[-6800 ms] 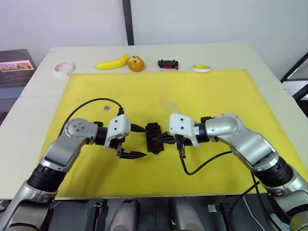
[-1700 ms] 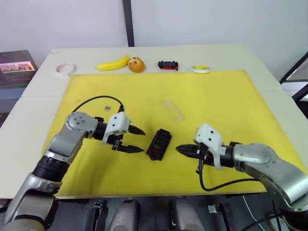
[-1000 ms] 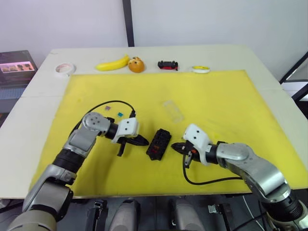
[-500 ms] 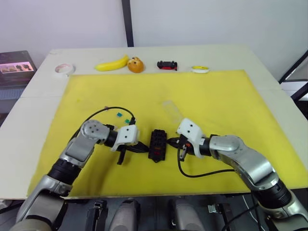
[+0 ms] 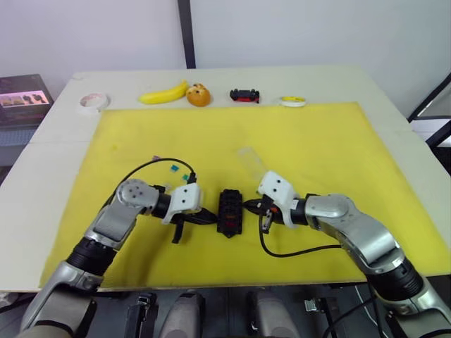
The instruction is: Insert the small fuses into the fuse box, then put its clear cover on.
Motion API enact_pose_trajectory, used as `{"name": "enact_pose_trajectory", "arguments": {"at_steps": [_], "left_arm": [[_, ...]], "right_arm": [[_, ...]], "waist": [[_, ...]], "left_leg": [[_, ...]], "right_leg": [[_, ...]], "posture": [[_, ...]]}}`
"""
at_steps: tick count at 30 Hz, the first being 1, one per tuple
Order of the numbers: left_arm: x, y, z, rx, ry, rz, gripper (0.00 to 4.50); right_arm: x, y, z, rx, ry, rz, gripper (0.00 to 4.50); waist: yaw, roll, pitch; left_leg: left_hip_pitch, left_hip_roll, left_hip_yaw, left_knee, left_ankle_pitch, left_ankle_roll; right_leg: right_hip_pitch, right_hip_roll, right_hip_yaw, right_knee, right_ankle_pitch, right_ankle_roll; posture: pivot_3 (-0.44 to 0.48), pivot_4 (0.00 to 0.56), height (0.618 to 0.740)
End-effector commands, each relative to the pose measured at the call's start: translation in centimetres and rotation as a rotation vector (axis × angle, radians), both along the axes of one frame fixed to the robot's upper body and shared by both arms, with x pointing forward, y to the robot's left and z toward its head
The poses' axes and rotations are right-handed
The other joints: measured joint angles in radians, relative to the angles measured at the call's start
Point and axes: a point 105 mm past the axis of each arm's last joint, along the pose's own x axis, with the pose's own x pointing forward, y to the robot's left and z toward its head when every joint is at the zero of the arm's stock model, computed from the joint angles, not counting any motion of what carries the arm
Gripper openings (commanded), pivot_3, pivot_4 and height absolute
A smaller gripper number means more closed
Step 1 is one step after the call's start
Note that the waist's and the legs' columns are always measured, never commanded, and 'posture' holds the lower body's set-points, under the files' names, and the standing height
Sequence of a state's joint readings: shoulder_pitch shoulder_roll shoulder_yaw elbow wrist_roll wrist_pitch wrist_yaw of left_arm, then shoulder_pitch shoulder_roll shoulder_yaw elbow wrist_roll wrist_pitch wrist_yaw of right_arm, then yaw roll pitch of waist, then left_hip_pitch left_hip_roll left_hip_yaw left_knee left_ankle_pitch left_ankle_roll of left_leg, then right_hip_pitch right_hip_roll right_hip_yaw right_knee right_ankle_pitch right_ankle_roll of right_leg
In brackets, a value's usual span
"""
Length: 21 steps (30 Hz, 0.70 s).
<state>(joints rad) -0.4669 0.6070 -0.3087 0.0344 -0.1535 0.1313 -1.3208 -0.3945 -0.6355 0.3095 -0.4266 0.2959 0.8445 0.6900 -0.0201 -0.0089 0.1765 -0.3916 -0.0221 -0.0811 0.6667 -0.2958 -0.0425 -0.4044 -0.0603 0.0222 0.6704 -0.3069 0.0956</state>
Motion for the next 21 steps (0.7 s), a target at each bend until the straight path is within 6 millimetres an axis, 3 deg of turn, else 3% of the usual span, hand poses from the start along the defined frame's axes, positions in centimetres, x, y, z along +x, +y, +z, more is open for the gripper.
{"name": "enact_pose_trajectory", "arguments": {"at_steps": [1, 9, 14, 18, 21], "left_arm": [[-0.5, 0.0, -0.1, 0.004, 0.011, -0.009, 0.07], [-0.2, 0.7, 0.0, 0.011, 0.020, 0.046, 0.07], [0.3, 3.7, 1.3, 0.000, 0.024, 0.163, 0.07], [-0.5, 6.4, 3.8, -0.167, 0.089, 0.319, 0.07], [-2.1, 9.7, 4.4, -0.243, 0.158, 0.491, 0.94]], "right_arm": [[0.1, 0.5, 0.8, 0.012, -0.040, 0.020, 0.00], [0.0, 0.0, 1.0, -0.005, -0.048, 0.016, 0.00], [-0.7, -2.3, 2.8, -0.026, -0.102, 0.000, 0.00], [-2.3, -4.8, 4.8, 0.034, -0.137, -0.020, 0.00], [-4.0, -8.0, 6.0, 0.108, -0.091, -0.077, 0.90]], "waist": [[0.000, 0.000, 0.000], [0.000, 0.000, 0.000], [0.000, 0.000, 0.000], [0.001, 0.000, 0.000], [0.006, 0.000, 0.000]], "left_leg": [[0.000, 0.000, 0.000, 0.000, 0.000, 0.000], [0.000, 0.000, 0.000, 0.000, 0.000, 0.000], [0.000, 0.000, 0.000, 0.000, 0.000, 0.000], [0.000, 0.001, 0.000, -0.001, -0.001, 0.001], [0.000, 0.001, 0.000, -0.001, -0.001, 0.002]], "right_leg": [[0.000, 0.000, 0.000, 0.000, 0.000, 0.000], [0.000, 0.000, 0.000, 0.000, 0.000, 0.000], [0.000, 0.000, 0.000, 0.000, 0.000, 0.000], [-0.001, 0.000, 0.000, 0.000, 0.000, 0.000], [0.000, -0.001, 0.000, -0.001, 0.000, 0.000]], "posture": [[0.000, 0.150, 0.740], [0.000, 0.150, 0.740], [0.000, 0.150, 0.740], [0.000, 0.150, 0.740], [0.000, 0.150, 0.740]]}}
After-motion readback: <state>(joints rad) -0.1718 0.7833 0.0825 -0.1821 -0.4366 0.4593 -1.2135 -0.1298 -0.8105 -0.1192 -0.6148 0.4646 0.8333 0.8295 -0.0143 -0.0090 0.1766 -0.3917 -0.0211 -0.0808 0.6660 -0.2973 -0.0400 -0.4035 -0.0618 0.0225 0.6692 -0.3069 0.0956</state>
